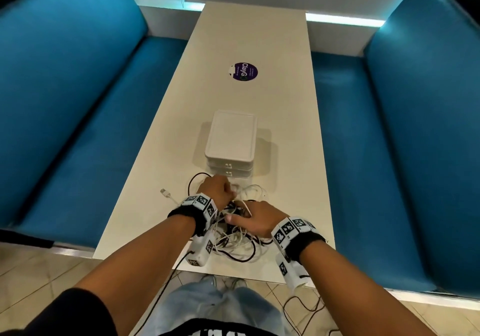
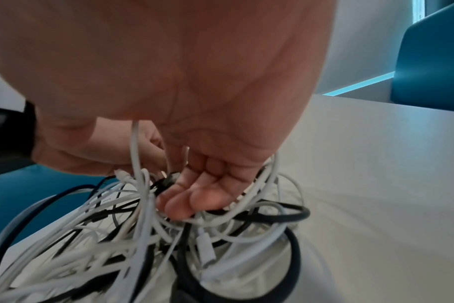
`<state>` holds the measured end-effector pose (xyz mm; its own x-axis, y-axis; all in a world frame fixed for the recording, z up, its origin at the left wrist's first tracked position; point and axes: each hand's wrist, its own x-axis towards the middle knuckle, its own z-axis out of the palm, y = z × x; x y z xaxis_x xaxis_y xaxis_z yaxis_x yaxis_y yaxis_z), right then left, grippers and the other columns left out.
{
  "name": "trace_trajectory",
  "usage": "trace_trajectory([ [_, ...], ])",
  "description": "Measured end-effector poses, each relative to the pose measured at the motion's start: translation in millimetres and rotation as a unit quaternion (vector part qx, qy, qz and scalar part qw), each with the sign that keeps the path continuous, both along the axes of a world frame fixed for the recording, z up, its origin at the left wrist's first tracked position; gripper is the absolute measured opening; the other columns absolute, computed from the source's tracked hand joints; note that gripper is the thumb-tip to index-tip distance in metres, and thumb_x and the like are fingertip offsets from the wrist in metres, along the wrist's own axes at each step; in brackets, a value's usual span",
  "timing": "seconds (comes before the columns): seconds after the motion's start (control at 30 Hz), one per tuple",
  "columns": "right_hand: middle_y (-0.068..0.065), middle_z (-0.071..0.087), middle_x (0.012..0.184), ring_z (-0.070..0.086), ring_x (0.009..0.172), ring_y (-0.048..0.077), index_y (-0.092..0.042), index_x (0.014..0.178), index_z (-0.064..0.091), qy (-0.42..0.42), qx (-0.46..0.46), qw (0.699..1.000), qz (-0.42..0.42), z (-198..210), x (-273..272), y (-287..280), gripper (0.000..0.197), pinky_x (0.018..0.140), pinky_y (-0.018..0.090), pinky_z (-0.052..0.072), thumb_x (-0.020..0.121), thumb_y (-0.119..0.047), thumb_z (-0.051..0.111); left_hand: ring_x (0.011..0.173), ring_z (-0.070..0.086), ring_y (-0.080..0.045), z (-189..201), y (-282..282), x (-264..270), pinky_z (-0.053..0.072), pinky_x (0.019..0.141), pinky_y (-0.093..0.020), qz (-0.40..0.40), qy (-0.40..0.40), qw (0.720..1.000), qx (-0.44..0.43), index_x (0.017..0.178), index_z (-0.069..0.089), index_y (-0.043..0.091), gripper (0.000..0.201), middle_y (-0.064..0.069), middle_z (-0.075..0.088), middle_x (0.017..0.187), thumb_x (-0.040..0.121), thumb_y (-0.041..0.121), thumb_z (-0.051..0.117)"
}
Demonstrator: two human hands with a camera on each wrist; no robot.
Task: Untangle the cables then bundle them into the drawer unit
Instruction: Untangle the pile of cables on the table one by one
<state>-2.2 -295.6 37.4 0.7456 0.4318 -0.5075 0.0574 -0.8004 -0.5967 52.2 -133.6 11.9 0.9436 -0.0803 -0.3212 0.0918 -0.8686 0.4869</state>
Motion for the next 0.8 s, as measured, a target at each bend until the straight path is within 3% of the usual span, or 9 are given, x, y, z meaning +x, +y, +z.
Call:
trace_trajectory([
  [0.13,-0.011,0.061,0.095,0.055,0.087,0.013,-0.035,0.12,0.054,0.001,0.021,1.0,0.014,7,-3,0,0.049,0.078,0.029,0.041,0.084,-0.068,0.054,0.095,0.061,-0.033,-11,-3,-4,0.04,0.069,-0.032,-0.005,0.029,0.996,0.081,0.096,0.059,0.011,0.031,-0.013,0.065,0.102,0.089,0.041,0.065],
  [0.2,-0.009,0.067,0.102,0.059,0.091,0.013,-0.038,0.116,0.055,-0.003,0.021,1.0,0.017,2,-3,3,0.052,0.081,0.031,0.046,0.078,-0.074,0.055,0.096,0.062,-0.034,-15,-5,-3,0.042,0.069,-0.033,-0.003,0.033,0.995,0.096,0.102,0.06,0.01,0.035,-0.014,0.064,0.105,0.089,0.042,0.064],
  [0.3,-0.008,0.069,0.108,0.063,0.095,0.016,-0.041,0.116,0.055,-0.004,0.0,1.0,0.026,-11,-3,5,0.06,0.088,0.037,0.051,0.071,-0.08,0.053,0.096,0.063,-0.035,-16,-11,-3,0.049,0.075,-0.037,-0.014,0.03,0.993,0.113,0.101,0.059,0.01,0.023,-0.013,0.065,0.106,0.09,0.03,0.059],
  [0.43,-0.009,0.069,0.104,0.062,0.092,0.014,-0.04,0.113,0.057,0.009,0.009,1.0,0.017,-7,0,1,0.059,0.086,0.035,0.051,0.071,-0.082,0.053,0.097,0.062,-0.035,-13,-15,-7,0.045,0.082,-0.039,-0.03,0.01,0.994,0.101,0.09,0.058,0.017,0.01,-0.009,0.067,0.1,0.09,0.022,0.05],
  [0.5,-0.01,0.067,0.1,0.061,0.09,0.014,-0.04,0.114,0.057,0.023,0.021,0.999,0.006,-6,3,-1,0.058,0.084,0.033,0.05,0.074,-0.082,0.05,0.093,0.06,-0.033,-9,-10,-6,0.042,0.082,-0.039,-0.023,-0.033,0.996,0.077,0.087,0.058,0.022,0.009,-0.005,0.068,0.094,0.09,0.028,0.052],
  [0.57,-0.006,0.068,0.107,0.062,0.094,0.015,-0.039,0.118,0.059,0.043,0.031,0.998,-0.013,-7,7,-1,0.069,0.088,0.034,0.049,0.073,-0.088,0.041,0.087,0.055,-0.029,-9,-2,-8,0.041,0.077,-0.038,-0.021,-0.099,0.995,0.01,0.084,0.058,0.022,0.01,-0.002,0.065,0.087,0.09,0.03,0.058],
  [0.63,-0.002,0.07,0.105,0.064,0.092,0.016,-0.035,0.108,0.063,0.053,0.034,0.997,-0.043,-9,14,2,0.082,0.088,0.036,0.05,0.066,-0.097,0.028,0.078,0.051,-0.025,-9,6,-14,0.04,0.068,-0.035,-0.044,-0.13,0.988,-0.068,0.082,0.056,0.017,0.011,0.0,0.058,0.08,0.089,0.024,0.062],
  [0.7,0.0,0.07,0.098,0.064,0.089,0.017,-0.036,0.102,0.062,0.042,0.041,0.997,-0.055,-9,20,4,0.082,0.086,0.036,0.049,0.068,-0.097,0.019,0.072,0.049,-0.022,-10,9,-18,0.038,0.063,-0.033,-0.06,-0.125,0.985,-0.103,0.085,0.055,0.013,0.009,0.001,0.054,0.075,0.087,0.019,0.061],
  [0.8,0.0,0.07,0.094,0.065,0.091,0.018,-0.038,0.124,0.055,0.001,0.069,0.991,-0.118,-12,26,1,0.079,0.086,0.038,0.049,0.078,-0.088,0.013,0.072,0.052,-0.024,-17,9,-15,0.044,0.063,-0.038,-0.061,-0.125,0.98,-0.141,0.092,0.056,0.015,0.007,-0.003,0.059,0.077,0.087,0.02,0.054],
])
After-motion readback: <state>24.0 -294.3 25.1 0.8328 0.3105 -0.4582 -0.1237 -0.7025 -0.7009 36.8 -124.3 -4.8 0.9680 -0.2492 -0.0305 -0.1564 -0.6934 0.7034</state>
